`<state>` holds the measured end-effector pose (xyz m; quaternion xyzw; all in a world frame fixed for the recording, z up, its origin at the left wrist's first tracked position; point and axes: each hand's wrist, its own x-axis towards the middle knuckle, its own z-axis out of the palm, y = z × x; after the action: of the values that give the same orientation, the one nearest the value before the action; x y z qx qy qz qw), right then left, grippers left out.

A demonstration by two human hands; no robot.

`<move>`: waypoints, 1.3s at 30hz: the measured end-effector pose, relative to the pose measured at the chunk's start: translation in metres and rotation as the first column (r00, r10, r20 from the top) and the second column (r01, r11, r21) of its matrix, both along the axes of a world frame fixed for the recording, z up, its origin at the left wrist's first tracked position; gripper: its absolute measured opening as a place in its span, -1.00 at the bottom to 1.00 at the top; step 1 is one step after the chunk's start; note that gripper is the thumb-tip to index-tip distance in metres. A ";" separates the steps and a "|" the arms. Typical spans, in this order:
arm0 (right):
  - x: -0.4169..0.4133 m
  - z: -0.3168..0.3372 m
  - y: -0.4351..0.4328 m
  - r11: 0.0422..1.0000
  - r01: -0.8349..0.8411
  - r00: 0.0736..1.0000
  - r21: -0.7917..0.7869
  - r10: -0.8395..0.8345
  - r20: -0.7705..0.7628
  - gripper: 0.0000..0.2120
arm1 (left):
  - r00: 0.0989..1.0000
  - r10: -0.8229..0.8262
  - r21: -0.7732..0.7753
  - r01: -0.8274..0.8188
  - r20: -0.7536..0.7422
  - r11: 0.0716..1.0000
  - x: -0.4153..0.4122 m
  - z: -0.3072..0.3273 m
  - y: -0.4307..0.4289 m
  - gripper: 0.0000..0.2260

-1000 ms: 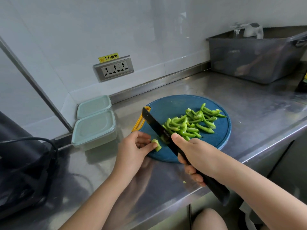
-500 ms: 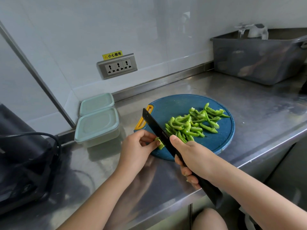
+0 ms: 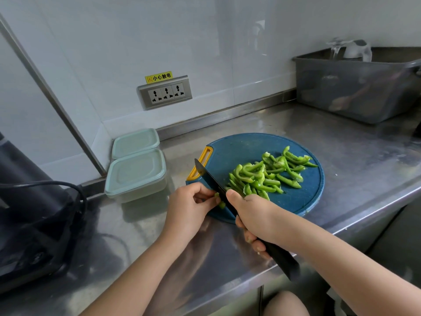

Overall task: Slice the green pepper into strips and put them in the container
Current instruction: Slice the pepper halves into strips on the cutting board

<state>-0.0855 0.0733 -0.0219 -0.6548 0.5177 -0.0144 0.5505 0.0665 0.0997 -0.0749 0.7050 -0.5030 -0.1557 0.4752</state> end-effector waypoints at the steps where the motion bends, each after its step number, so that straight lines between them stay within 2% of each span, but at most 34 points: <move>1: 0.004 0.004 -0.002 1.000 0.000 0.999 0.023 0.001 -0.041 -0.42 | 1.000 -0.010 0.000 0.010 -0.001 1.000 0.000 0.000 0.000 -0.82; 6: 0.034 0.020 -0.012 0.997 -0.050 0.979 0.059 0.061 -0.194 -0.42 | 0.997 -0.048 0.011 0.048 0.054 0.999 -0.003 0.001 0.006 -0.76; 12: 0.011 0.005 -0.027 0.988 0.036 0.999 0.148 -0.038 0.008 -0.47 | 0.999 -0.014 -0.028 0.013 -0.045 1.000 -0.001 -0.004 0.006 -0.83; 19: -0.017 0.005 -0.015 0.977 0.012 0.976 0.214 -0.058 0.210 -0.46 | 1.000 0.002 -0.031 -0.002 -0.011 1.000 -0.001 -0.006 0.003 -0.91; 29: -0.017 -0.005 -0.009 0.984 0.006 0.965 0.179 -0.053 0.257 -0.46 | 1.000 -0.018 -0.029 0.018 0.008 0.999 -0.002 -0.005 0.004 -0.91; 39: -0.014 -0.010 -0.008 0.994 -0.011 0.970 0.105 -0.015 0.244 -0.46 | 0.994 0.008 -0.006 -0.008 -0.111 1.000 0.002 -0.004 0.003 -0.81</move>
<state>-0.0991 0.0653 -0.0323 -0.6176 0.4468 -0.0681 0.6436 0.0684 0.1028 -0.0784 0.6958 -0.4734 -0.1913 0.5051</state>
